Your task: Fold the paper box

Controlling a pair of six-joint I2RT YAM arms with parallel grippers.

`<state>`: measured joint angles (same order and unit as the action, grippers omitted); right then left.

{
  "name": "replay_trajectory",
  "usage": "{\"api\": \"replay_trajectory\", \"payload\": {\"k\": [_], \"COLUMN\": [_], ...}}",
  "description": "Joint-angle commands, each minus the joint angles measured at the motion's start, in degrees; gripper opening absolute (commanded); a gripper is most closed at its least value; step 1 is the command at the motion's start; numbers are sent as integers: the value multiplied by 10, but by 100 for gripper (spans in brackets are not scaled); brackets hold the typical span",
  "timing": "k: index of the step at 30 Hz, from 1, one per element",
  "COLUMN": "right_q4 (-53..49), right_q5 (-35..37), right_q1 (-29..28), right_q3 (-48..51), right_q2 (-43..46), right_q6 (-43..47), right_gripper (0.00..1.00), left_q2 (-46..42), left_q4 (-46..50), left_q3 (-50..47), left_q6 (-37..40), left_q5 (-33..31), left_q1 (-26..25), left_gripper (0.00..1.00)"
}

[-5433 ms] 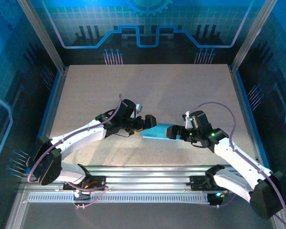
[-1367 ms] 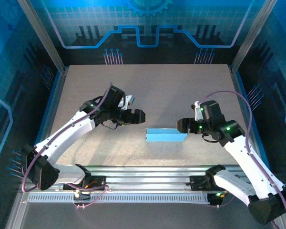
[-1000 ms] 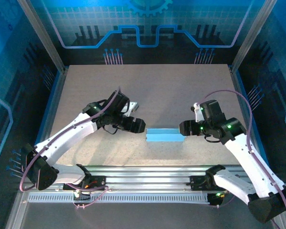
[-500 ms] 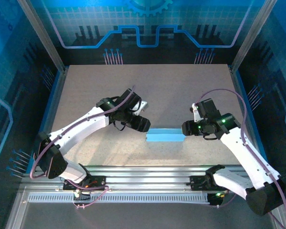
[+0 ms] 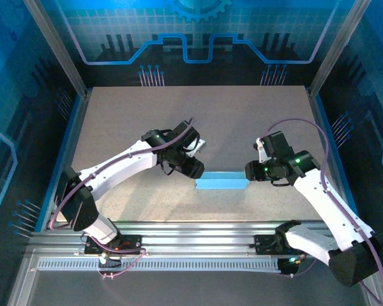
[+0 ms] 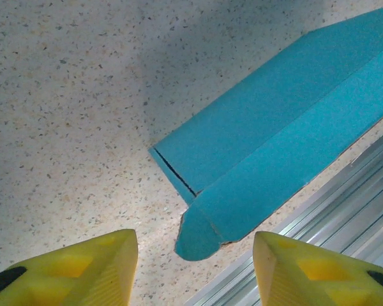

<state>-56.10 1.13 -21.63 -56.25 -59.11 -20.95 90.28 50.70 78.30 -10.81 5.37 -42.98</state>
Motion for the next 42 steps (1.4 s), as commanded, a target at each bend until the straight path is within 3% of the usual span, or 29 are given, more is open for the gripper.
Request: {"api": "replay_trajectory", "payload": {"k": [1, 6, 17, 30, 42], "right_q4": [-7, -13, -16, -67, -21], "right_q5": [3, 14, 8, 13, -3], "right_q1": [2, 2, 1, -1, -7], "right_q3": [5, 6, 5, -13, 8], "right_q2": [0, -5, 4, 19, 24], "right_q6": [-4, -8, -7, -18, -6], "right_gripper": [44, 40, 34, 34, 33], "left_q2": [-2, 2, 8, -2, -33], "left_q4": [29, 16, 7, -6, -30], "left_q3": [14, 6, 8, 5, -26], "left_q6": [20, 13, 4, 0, -15], "left_q5": [-17, -14, -11, -9, -7], "left_q1": [-5, -5, -4, -4, -5], "left_gripper": [51, 43, 38, 37, 39]}}
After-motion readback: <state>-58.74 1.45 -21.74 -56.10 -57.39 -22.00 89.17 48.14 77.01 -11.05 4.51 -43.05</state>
